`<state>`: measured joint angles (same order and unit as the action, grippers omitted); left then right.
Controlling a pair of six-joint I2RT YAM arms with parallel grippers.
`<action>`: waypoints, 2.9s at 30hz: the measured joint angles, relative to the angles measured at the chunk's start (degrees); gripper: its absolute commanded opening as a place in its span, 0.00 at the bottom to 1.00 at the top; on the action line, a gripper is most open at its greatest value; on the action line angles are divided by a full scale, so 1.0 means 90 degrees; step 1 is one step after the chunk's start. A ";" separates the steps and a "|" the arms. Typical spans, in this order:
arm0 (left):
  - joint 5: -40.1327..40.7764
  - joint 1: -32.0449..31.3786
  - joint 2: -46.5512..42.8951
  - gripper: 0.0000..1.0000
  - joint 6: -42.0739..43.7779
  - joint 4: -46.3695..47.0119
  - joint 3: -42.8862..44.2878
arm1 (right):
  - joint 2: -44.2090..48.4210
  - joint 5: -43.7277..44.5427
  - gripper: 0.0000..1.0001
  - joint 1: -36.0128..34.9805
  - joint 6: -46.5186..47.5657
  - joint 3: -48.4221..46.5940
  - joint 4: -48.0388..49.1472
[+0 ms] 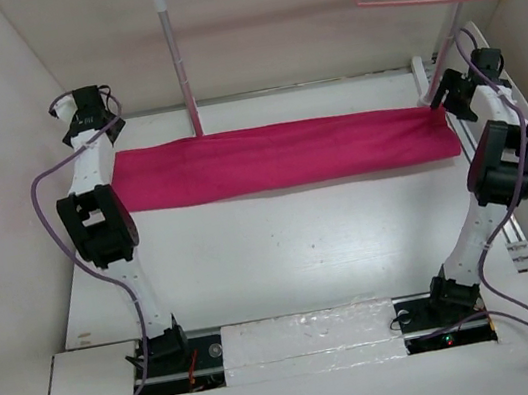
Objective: Place the trousers on the hanger
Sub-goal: Fold the trousers at the center of the board.
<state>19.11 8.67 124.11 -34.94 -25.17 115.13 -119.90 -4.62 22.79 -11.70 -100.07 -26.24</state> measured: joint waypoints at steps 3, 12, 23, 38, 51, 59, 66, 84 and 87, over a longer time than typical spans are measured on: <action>-0.0061 0.0058 -0.0877 0.69 0.0000 0.0172 -0.1253 | 0.0648 -0.0124 0.80 0.0029 0.0012 0.0877 0.0175; -0.1059 0.0233 -0.3247 0.68 -0.0270 0.0682 -0.5498 | 0.2443 -0.0619 0.89 0.0559 0.0036 0.3427 0.0787; -0.1719 0.0301 -0.2283 0.69 -0.0551 0.0750 -0.5472 | 0.2611 -0.1260 0.85 0.0612 -0.0260 0.4507 0.1537; -0.1729 0.0335 -0.1418 0.00 -0.0850 0.1064 -0.4537 | 0.1005 -0.1285 0.11 0.0080 -0.1188 0.3427 0.1831; -0.0551 0.0287 -0.2127 0.00 -0.0491 0.0406 -0.5221 | 0.3660 -0.1360 0.00 0.0755 -0.0294 0.5236 0.0891; 0.0257 0.0301 -0.3871 0.45 -0.0432 -0.0381 -0.6703 | 0.5598 -0.1622 0.70 0.1693 0.0209 0.6426 -0.0141; 0.0488 0.0478 -0.4488 0.81 -0.0561 -0.0714 -0.6795 | 0.5617 -0.1355 0.94 0.2021 0.0549 0.6482 -0.0189; -0.1319 -0.3789 -0.5561 0.00 -0.0697 0.0619 -0.7087 | 0.4388 -0.2144 0.15 0.2489 -0.0401 0.7315 0.2154; -0.1428 -0.4109 -0.5340 0.00 -0.0865 0.0760 -0.7327 | 0.4036 -0.2402 0.00 0.2438 -0.0612 0.7249 0.2370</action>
<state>6.26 -28.32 76.05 -42.72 -18.33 49.19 -83.57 -26.24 44.73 -17.21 -34.83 -4.91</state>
